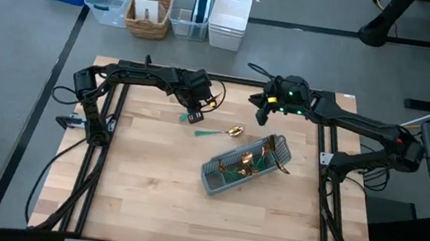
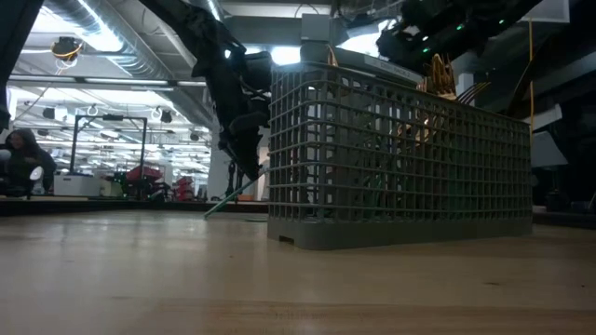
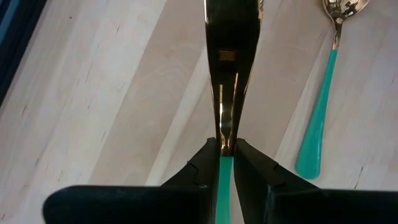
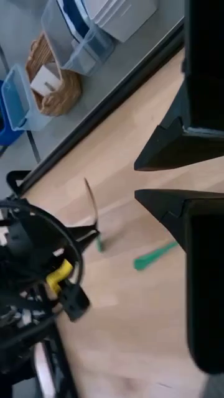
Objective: Sort silverware
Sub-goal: Put the gold knife into the gray silverware organizer
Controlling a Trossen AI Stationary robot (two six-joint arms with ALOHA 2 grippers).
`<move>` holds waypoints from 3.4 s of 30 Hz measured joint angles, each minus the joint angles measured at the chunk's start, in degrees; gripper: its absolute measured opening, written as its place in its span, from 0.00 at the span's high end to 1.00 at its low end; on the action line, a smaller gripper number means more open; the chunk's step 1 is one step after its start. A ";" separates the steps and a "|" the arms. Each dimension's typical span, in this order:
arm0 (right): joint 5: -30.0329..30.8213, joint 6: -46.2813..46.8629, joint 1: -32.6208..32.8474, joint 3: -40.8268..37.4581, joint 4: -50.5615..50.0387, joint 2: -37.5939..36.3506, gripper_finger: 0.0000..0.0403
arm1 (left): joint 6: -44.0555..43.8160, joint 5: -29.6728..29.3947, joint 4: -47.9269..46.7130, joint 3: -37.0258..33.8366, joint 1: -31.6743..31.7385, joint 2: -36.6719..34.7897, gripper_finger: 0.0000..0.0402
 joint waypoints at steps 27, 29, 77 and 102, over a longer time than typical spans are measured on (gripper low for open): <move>-1.13 29.07 0.02 0.02 24.30 18.15 0.84 | 0.00 0.01 0.02 0.00 0.00 0.00 0.92; -1.15 30.49 0.02 0.02 24.71 19.02 0.84 | 0.00 0.00 0.02 0.00 0.00 0.00 0.92; 5.93 34.03 4.50 3.49 29.36 27.38 0.84 | 0.00 -0.01 0.05 -0.02 -0.09 0.00 0.92; 3.59 33.96 4.52 4.66 27.80 27.72 0.84 | 0.21 -0.01 0.07 -0.04 -0.22 0.00 0.92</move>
